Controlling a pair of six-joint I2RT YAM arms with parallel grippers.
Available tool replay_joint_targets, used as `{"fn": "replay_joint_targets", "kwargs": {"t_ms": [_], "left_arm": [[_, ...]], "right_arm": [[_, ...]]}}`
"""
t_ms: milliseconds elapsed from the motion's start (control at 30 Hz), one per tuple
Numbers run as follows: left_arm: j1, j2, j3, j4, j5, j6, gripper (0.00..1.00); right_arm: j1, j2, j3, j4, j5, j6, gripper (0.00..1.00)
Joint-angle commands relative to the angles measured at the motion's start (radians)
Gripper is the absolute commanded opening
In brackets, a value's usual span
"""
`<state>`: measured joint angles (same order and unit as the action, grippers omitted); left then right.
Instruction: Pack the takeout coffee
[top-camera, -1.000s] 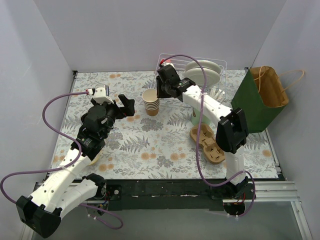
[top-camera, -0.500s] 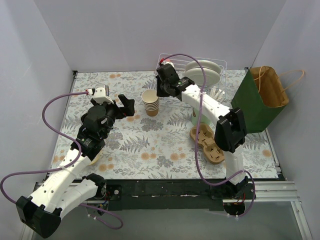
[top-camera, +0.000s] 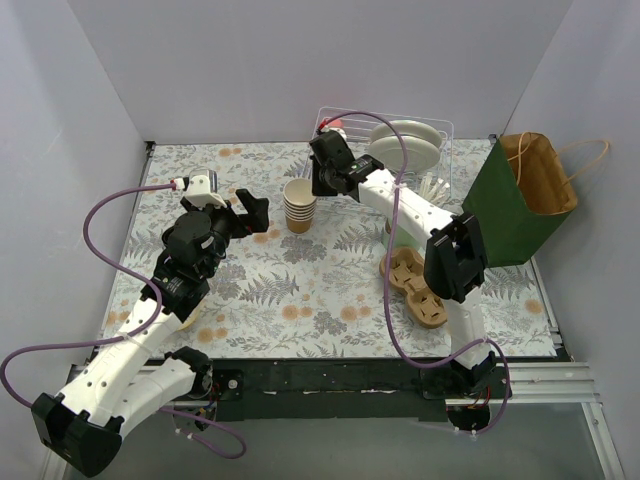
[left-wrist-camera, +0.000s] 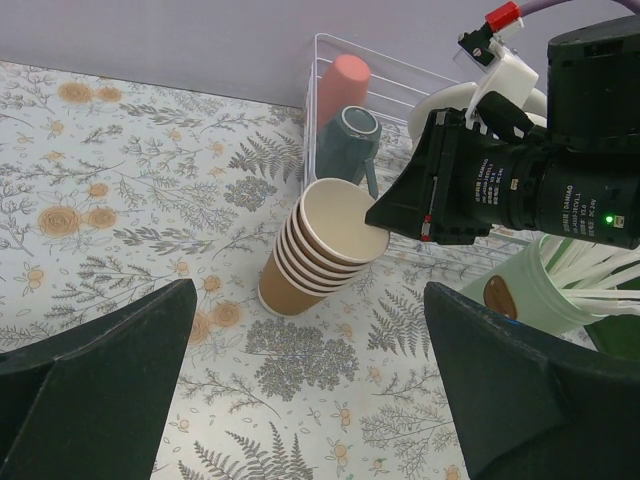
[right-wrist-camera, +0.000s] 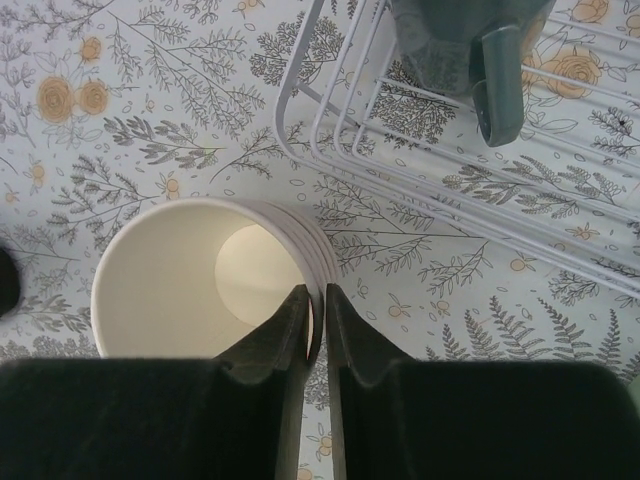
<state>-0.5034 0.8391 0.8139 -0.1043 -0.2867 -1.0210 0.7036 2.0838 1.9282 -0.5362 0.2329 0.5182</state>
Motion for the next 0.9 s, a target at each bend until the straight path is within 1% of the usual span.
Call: {"fn": "replay_joint_targets", "kwargs": {"t_ms": [0,67,133,167,267,300,367,600,767,867], "left_arm": [[0.0,-0.023,0.019,0.002,-0.008,0.01,0.98],[0.0,-0.023,0.018,0.002,-0.009,0.012,0.98],[-0.001,-0.021,0.016,0.002,-0.006,0.012,0.98],[-0.001,-0.02,0.016,0.002,-0.006,0.012,0.98],[0.0,-0.018,0.016,0.002,-0.005,0.012,0.98],[-0.001,-0.018,0.016,0.002,-0.003,0.012,0.98],[0.0,-0.017,0.018,0.003,-0.003,0.012,0.98],[-0.001,-0.011,0.018,0.002,0.007,0.013,0.98],[-0.001,-0.009,0.019,0.002,0.009,0.013,0.98],[0.0,-0.009,0.018,0.003,0.012,0.013,0.98]], "right_arm": [[0.005,-0.039,0.046,0.024,0.017,0.019,0.23],[0.007,-0.041,0.048,0.027,0.02,0.02,0.24],[0.007,-0.033,0.054,0.022,0.019,0.016,0.21],[0.007,-0.031,0.061,0.018,0.016,0.016,0.17],[0.007,-0.027,0.064,0.012,0.01,0.013,0.15],[0.007,-0.028,0.066,0.013,0.011,0.013,0.16],[0.007,-0.031,0.064,0.012,0.016,0.013,0.25],[0.007,-0.028,0.094,0.005,0.02,0.003,0.24],[0.007,-0.014,0.107,-0.008,0.013,0.002,0.15],[0.007,-0.011,0.106,-0.01,0.008,0.002,0.15]]}}
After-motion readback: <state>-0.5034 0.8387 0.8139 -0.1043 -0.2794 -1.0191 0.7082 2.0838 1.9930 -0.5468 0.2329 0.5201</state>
